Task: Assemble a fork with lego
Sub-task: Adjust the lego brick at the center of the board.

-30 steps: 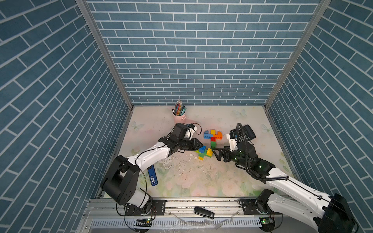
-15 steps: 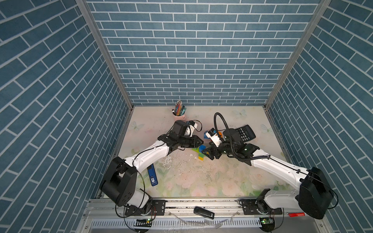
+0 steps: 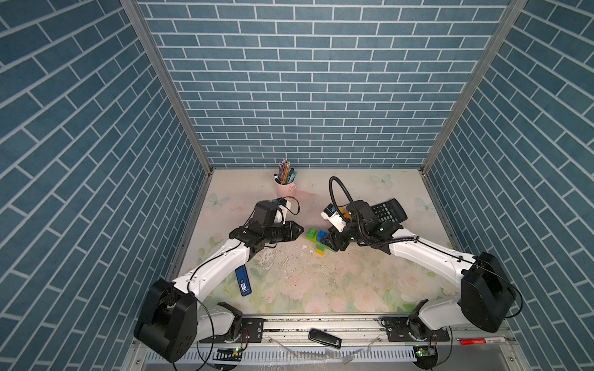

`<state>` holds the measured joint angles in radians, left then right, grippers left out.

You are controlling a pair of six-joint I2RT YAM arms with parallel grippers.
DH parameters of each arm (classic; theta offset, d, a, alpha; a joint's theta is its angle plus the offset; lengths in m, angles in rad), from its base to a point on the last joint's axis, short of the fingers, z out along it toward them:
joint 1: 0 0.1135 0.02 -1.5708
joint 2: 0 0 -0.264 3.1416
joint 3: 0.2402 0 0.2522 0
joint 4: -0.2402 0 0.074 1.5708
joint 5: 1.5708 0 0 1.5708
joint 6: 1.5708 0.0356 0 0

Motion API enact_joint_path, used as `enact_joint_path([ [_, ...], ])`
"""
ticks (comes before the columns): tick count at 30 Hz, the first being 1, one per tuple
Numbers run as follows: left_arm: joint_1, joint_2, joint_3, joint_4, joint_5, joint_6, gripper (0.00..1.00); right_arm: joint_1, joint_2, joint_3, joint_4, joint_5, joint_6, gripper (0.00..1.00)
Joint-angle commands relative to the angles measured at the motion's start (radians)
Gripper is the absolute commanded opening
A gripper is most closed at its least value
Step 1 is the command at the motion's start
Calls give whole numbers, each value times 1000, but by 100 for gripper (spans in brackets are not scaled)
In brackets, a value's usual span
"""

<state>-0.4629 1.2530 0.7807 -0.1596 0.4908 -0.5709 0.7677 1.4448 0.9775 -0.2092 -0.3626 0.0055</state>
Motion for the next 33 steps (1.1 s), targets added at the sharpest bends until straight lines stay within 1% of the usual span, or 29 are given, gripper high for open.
enact_joint_path([
  [1, 6, -7, -7, 0, -1, -1, 25, 19, 28, 39, -30, 17, -54, 61],
  [4, 4, -3, 1, -4, 2, 2, 25, 31, 48, 52, -43, 45, -64, 58],
  [8, 5, 5, 6, -6, 6, 5, 25, 45, 64, 73, -60, 83, -79, 51],
  [15, 5, 17, 1, 14, 25, -3, 25, 62, 74, 79, -86, 125, -99, 32],
  [20, 5, 21, 2, 10, 25, 0, 25, 77, 75, 75, -117, 162, -109, 26],
  [24, 5, 23, 4, 12, 26, 1, 25, 108, 94, 94, -181, 225, -136, 22],
  [29, 6, 9, 0, -2, 9, 12, 26, 133, 116, 118, -266, 293, -136, 14],
  [32, 7, -18, -13, -27, -23, 28, 30, 133, 87, 131, -253, 281, -90, 10],
  [33, 10, -32, -18, -36, -34, 32, 32, 131, 69, 130, -226, 234, -62, 7],
])
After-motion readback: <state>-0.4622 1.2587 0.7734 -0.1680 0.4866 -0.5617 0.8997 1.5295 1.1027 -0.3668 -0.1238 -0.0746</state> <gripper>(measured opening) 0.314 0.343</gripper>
